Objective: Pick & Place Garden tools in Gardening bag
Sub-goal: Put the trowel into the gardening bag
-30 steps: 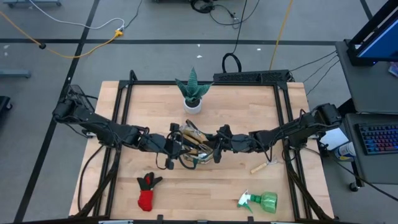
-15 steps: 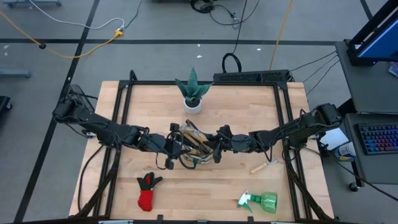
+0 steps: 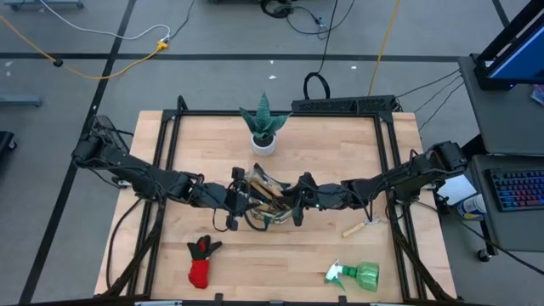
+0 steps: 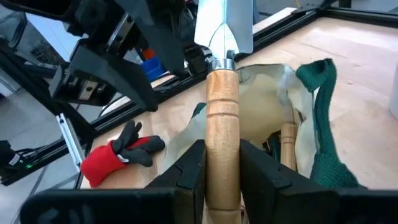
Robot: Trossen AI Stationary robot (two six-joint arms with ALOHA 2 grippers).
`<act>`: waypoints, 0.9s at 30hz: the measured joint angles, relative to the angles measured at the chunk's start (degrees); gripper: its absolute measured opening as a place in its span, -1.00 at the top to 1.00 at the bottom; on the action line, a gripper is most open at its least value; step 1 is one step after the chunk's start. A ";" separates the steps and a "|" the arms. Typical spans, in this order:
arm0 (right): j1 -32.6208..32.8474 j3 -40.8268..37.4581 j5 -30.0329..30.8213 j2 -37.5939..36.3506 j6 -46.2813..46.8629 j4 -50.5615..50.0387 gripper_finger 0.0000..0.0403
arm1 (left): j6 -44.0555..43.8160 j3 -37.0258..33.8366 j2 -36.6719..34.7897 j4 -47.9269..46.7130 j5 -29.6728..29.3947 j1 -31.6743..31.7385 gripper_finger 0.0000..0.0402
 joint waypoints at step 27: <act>-1.80 0.50 -1.92 6.67 1.85 5.10 0.68 | 4.06 0.00 -4.13 -2.68 -10.79 -4.80 0.22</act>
